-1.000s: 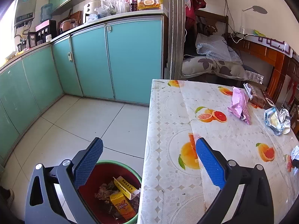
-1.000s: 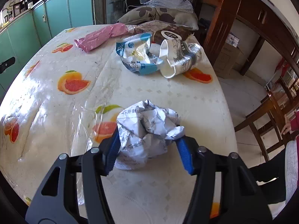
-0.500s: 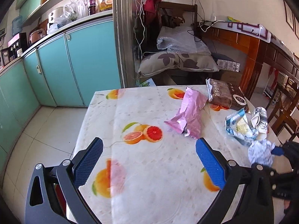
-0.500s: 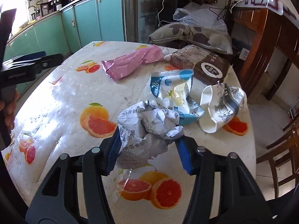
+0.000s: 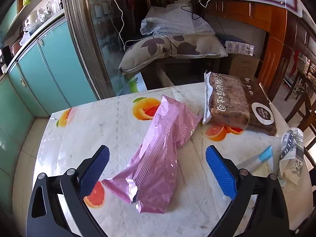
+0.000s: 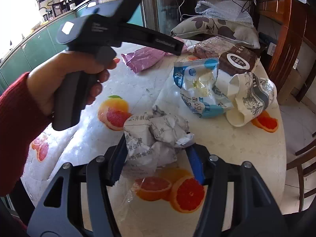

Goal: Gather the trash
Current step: 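Grasp the crumpled foil with the right tool while the left tool grasps the pink wrapper, then carry the pink wrapper and crumpled foil from the table over the red bin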

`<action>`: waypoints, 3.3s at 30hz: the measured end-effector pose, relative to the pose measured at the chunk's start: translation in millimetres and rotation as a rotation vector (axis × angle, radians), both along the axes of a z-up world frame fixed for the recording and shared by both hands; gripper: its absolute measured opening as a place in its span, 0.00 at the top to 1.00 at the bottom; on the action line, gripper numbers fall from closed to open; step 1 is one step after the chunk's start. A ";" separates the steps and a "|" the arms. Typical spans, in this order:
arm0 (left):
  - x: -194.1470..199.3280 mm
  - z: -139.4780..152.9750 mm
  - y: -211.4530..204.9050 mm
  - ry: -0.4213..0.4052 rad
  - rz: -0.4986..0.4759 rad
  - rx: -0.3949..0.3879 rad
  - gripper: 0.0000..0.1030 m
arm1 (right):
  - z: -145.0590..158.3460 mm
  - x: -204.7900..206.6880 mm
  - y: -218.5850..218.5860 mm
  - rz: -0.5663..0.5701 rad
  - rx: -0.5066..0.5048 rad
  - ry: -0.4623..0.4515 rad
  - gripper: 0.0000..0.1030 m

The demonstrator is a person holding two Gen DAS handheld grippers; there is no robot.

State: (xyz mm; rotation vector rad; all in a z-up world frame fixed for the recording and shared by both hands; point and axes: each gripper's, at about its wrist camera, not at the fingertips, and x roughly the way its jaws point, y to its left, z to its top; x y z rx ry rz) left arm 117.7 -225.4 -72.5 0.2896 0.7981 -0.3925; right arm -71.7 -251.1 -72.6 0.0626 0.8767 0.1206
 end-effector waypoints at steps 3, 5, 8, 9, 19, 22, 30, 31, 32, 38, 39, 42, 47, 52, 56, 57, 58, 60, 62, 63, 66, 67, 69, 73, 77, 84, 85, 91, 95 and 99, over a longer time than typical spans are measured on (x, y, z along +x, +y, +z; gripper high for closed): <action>11.8 -9.5 -6.8 0.052 -0.001 0.017 0.27 | 0.0 -0.2 -2.4 -0.009 0.006 0.000 0.46; 15.9 -16.8 -6.3 0.095 0.000 0.001 0.40 | 0.4 -0.2 -5.7 -0.017 0.017 -0.003 0.46; 10.8 -18.2 -3.3 0.064 -0.004 0.003 0.68 | 3.3 -1.5 -10.3 -0.038 0.032 -0.018 0.46; 7.5 -16.1 -2.3 0.050 -0.014 0.012 0.76 | 4.2 -2.4 -11.6 -0.043 0.039 -0.025 0.46; -46.5 21.8 43.9 -0.025 -0.098 -0.064 0.91 | 4.8 -5.7 -7.6 -0.080 0.037 -0.043 0.46; -66.5 25.2 59.6 -0.035 -0.126 -0.056 0.91 | 10.3 -9.2 -4.3 -0.095 0.032 -0.079 0.46; -91.4 31.6 101.3 -0.045 -0.134 -0.096 0.91 | 20.0 -15.7 5.6 -0.128 0.042 -0.164 0.46; -94.0 31.3 105.2 -0.051 -0.132 -0.094 0.91 | 18.8 -14.5 6.5 -0.129 0.037 -0.159 0.46; -96.1 31.1 109.1 -0.054 -0.131 -0.094 0.91 | 18.1 -13.4 7.6 -0.129 0.034 -0.156 0.46; -102.3 31.0 127.3 -0.051 -0.117 -0.106 0.90 | 14.7 -10.8 10.9 -0.128 0.024 -0.143 0.46; -101.7 31.4 129.8 -0.052 -0.111 -0.109 0.90 | 13.9 -10.6 11.5 -0.126 0.022 -0.141 0.46; -101.1 31.2 135.3 -0.052 -0.095 -0.116 0.90 | 12.2 -10.2 12.8 -0.122 0.018 -0.139 0.46; -99.9 27.0 138.0 -0.040 -0.084 -0.114 0.90 | 10.5 -9.1 15.8 -0.114 0.006 -0.137 0.46; -100.1 24.2 138.3 -0.039 -0.079 -0.111 0.90 | 10.9 -8.7 17.4 -0.109 0.002 -0.139 0.46; -98.4 24.9 140.1 -0.038 -0.077 -0.124 0.90 | 9.2 -8.4 18.9 -0.107 -0.005 -0.136 0.46; -97.7 25.5 140.4 -0.040 -0.077 -0.127 0.90 | 8.6 -8.0 19.1 -0.108 -0.007 -0.134 0.46; -96.9 26.2 140.8 -0.042 -0.080 -0.129 0.90 | 8.5 -7.6 19.4 -0.108 -0.008 -0.132 0.46; -95.0 29.4 141.4 -0.056 -0.085 -0.133 0.90 | 8.5 -7.2 19.7 -0.109 -0.008 -0.132 0.46; -93.8 33.8 142.9 -0.075 -0.093 -0.142 0.90 | 8.3 -6.9 20.1 -0.111 -0.011 -0.133 0.46; -93.2 36.3 144.5 -0.087 -0.094 -0.150 0.90 | 7.9 -6.8 20.5 -0.110 -0.012 -0.132 0.46; -92.6 40.6 152.0 -0.122 -0.096 -0.173 0.90 | 7.1 -6.6 23.3 -0.105 -0.012 -0.129 0.46; -92.9 40.4 155.5 -0.133 -0.092 -0.180 0.90 | 7.3 -6.4 24.6 -0.102 -0.011 -0.130 0.46; -93.1 37.7 163.1 -0.141 -0.086 -0.194 0.90 | 8.9 -4.7 27.6 -0.099 -0.013 -0.141 0.46; -87.1 31.8 179.0 -0.125 -0.074 -0.182 0.90 | 14.7 7.4 40.7 -0.073 -0.050 -0.153 0.46; -82.8 35.9 195.2 -0.135 -0.039 -0.177 0.90 | 13.2 21.7 57.2 -0.037 -0.080 -0.127 0.46; -77.8 34.3 209.1 -0.170 0.013 -0.124 0.89 | 10.7 42.4 83.1 -0.002 -0.069 -0.083 0.46; -75.8 32.7 211.8 -0.160 0.018 -0.132 0.89 | 9.9 44.6 85.1 0.000 -0.066 -0.079 0.46; -68.6 27.6 221.6 -0.134 0.040 -0.148 0.89 | 8.6 53.8 94.7 0.007 -0.034 -0.054 0.46; -67.4 28.1 224.1 -0.138 0.051 -0.152 0.89 | 10.5 54.5 99.5 0.011 -0.037 -0.055 0.46; -65.6 26.3 227.7 -0.134 0.064 -0.149 0.87 | 12.6 55.4 98.6 0.006 -0.016 -0.058 0.46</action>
